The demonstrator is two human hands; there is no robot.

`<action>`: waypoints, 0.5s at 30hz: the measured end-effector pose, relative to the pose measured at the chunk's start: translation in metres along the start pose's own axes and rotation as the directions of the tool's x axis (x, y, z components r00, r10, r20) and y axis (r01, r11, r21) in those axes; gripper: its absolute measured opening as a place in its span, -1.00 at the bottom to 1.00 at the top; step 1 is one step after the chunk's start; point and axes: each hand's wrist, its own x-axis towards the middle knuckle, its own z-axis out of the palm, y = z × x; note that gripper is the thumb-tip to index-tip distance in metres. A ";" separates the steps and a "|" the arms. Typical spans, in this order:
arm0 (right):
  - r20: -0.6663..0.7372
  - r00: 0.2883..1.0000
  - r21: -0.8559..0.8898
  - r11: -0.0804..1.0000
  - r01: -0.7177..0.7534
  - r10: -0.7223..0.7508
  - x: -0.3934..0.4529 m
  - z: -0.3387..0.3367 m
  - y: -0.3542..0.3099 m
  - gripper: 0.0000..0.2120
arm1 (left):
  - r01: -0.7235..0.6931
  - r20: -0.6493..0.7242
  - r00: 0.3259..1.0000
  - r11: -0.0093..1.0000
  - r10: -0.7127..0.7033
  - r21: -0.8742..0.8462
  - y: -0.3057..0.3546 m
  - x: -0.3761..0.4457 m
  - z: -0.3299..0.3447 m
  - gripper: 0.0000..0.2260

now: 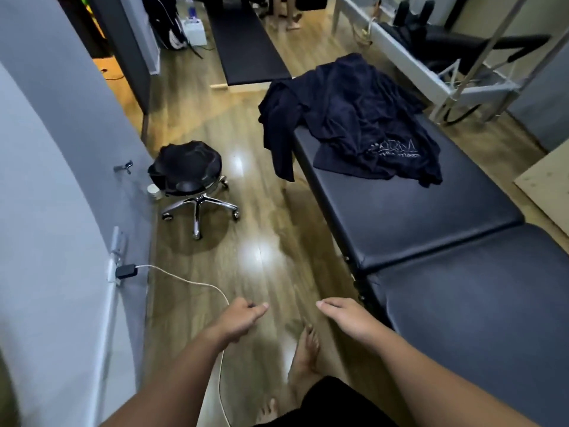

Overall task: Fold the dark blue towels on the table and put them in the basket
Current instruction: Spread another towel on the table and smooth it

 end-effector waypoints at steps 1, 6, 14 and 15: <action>0.006 1.000 0.013 1.000 0.008 -0.008 0.013 -0.004 -0.008 -0.53 | 0.004 0.000 1.000 1.000 -0.004 -0.006 0.006 0.010 -0.007 -0.74; 0.037 0.997 -0.009 0.997 0.073 -0.072 0.076 -0.042 -0.050 -0.47 | -0.004 -0.016 1.000 0.999 0.005 0.038 0.058 0.061 -0.047 -0.68; -0.033 0.993 -0.014 0.994 0.109 -0.110 0.149 -0.137 -0.122 -0.45 | -0.051 -0.061 0.996 0.979 0.064 0.197 0.181 0.140 -0.095 -0.63; -0.049 0.993 0.001 0.994 0.106 -0.106 0.153 -0.146 -0.129 -0.45 | -0.055 -0.055 0.996 0.977 0.068 0.208 0.193 0.148 -0.099 -0.62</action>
